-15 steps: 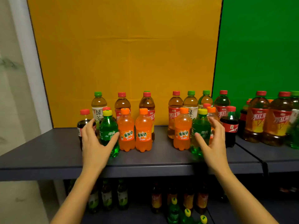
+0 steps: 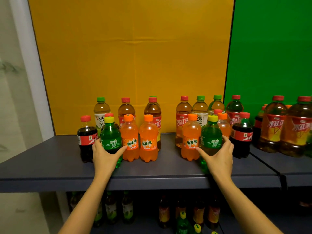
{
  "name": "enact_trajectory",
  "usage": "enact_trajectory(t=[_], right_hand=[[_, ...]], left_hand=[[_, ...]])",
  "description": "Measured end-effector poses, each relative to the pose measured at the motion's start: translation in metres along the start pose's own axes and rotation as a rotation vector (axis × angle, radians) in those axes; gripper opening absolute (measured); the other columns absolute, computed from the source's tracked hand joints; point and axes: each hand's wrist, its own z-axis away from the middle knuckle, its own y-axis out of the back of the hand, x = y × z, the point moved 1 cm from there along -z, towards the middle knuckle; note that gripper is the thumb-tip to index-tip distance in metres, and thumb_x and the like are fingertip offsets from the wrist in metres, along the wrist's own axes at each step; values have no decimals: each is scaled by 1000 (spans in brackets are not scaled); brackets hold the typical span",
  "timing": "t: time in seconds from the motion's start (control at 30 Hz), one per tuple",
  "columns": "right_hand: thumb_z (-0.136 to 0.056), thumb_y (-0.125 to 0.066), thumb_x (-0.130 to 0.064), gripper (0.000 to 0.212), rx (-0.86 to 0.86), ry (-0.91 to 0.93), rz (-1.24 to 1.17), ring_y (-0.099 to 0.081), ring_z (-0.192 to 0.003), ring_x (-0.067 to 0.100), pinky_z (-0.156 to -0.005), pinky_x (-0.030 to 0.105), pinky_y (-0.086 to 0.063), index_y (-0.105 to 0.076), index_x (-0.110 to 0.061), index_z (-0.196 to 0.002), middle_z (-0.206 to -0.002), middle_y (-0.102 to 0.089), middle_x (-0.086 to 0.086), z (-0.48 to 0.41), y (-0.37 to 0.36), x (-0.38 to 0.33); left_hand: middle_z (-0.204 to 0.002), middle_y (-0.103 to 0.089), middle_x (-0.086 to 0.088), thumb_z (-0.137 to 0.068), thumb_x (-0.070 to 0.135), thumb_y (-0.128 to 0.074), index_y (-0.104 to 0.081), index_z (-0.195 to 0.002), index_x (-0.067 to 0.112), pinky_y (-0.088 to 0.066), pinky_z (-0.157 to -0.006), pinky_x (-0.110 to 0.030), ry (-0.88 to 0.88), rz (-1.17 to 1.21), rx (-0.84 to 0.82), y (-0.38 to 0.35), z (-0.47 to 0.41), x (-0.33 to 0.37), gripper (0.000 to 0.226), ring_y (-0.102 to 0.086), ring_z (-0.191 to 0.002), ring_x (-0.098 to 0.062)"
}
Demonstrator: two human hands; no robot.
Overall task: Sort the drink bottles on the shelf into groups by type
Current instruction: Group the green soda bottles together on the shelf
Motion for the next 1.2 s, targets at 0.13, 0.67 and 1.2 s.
enact_trajectory(t=[0.13, 0.67, 1.2], right_hand=[[-66, -81, -35, 86, -46, -22, -29, -45, -122, 29, -98, 47, -42, -35, -10, -134, -132, -41, 13, -1, 2, 0], [-80, -67, -13, 46, -19, -82, -667, -62, -96, 12, -77, 28, -54, -49, -20, -121, -106, -62, -3, 34, 131, -30], [-81, -66, -18, 38, 314, -136, -385, -61, -100, 22, -78, 35, -52, -50, -20, -115, -106, -61, 2, 3, 329, 98]], left_hand=[[-122, -53, -15, -64, 20, -83, -42, -122, 5, -42, -91, -41, -8, 41, -37, 5, -1, 4, 72, -51, -113, -29], [-91, -66, 1, -62, 7, -80, -57, -102, 22, -57, -65, -27, -36, 711, -502, -25, 73, 141, 49, -65, -80, -16], [-101, -65, 2, -67, 5, -77, -53, -107, 24, -53, -77, -27, -90, 864, -887, -218, 211, 253, 50, -64, -90, -12]])
